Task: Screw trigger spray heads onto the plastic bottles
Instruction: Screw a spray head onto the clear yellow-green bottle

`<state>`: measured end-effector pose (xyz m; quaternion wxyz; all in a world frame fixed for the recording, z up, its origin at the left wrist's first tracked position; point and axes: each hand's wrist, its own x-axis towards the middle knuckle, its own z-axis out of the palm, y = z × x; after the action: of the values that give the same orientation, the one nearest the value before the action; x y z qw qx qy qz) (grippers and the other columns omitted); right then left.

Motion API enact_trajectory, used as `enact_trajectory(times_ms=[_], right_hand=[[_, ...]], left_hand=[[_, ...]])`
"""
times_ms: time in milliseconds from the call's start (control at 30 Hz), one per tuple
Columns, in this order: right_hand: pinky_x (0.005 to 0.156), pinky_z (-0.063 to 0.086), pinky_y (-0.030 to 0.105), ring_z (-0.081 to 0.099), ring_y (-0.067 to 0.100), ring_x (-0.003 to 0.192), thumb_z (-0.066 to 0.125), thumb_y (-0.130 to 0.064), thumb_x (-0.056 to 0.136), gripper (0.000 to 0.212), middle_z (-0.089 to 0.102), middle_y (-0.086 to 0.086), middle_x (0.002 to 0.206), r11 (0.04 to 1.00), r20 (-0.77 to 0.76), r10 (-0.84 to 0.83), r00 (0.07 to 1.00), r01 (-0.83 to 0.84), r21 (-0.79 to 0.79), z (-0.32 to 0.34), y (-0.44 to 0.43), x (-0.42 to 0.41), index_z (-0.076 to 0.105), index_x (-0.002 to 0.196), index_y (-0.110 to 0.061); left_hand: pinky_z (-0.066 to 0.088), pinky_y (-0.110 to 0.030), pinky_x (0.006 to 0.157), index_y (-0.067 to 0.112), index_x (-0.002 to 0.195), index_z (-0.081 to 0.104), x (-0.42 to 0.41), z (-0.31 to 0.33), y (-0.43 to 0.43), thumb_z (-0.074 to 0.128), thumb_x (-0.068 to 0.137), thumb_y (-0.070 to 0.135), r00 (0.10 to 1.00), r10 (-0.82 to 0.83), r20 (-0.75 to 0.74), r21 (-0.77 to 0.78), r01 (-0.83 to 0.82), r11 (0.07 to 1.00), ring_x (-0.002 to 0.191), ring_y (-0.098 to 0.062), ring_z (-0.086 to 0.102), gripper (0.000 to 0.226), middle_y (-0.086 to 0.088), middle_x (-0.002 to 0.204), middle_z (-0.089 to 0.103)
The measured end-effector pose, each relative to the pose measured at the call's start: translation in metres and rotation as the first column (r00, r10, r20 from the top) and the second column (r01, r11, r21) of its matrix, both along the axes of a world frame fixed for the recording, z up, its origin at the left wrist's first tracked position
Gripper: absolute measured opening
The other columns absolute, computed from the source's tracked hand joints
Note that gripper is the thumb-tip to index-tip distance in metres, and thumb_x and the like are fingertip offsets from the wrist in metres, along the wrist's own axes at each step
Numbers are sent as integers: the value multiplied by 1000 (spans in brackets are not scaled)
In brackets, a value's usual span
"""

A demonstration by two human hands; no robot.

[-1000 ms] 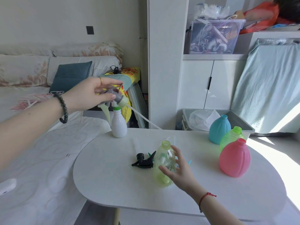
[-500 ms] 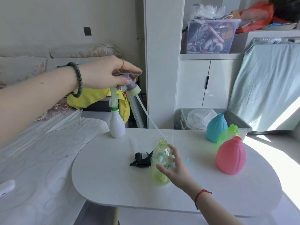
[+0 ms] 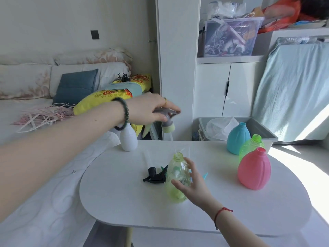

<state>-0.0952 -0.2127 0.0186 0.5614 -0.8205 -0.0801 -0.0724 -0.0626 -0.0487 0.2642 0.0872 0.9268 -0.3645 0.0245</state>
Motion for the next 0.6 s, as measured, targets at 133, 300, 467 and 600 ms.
enact_trajectory(times_ms=[133,300,467,600], right_hand=[[100,42,33,47,9,119,70,-41,70,63,46,-17,127,1000,15,2,1000,-2,-14,2,0,0,28,115,-57],[102,42,38,48,9,118,69,-40,71,67,49,-11,127,1000,27,7,1000,-6,-20,1,-1,1,31,125,-41],[102,41,37,47,9,119,70,-40,71,68,48,-11,128,1000,36,14,999,-13,-23,-2,-1,3,30,127,-40],[103,39,33,46,8,120,70,-40,71,69,47,-12,129,1000,36,14,999,-14,-10,-4,-1,4,30,128,-39]], left_hand=[[31,-9,86,23,129,48,9,-41,-25,49,89,8,995,-45,-92,67,51,996,112,-11,51,43,-1,126,58],[35,-15,95,22,128,49,16,-75,-35,47,88,3,981,-32,-194,51,42,998,116,-8,51,44,4,126,58],[42,-30,98,25,123,53,21,-82,-33,49,87,6,988,-17,-152,10,19,1000,116,-16,53,41,1,125,61],[43,-35,97,27,119,56,23,-84,-32,52,85,7,981,-37,-190,22,42,999,113,-18,55,40,-2,120,64]])
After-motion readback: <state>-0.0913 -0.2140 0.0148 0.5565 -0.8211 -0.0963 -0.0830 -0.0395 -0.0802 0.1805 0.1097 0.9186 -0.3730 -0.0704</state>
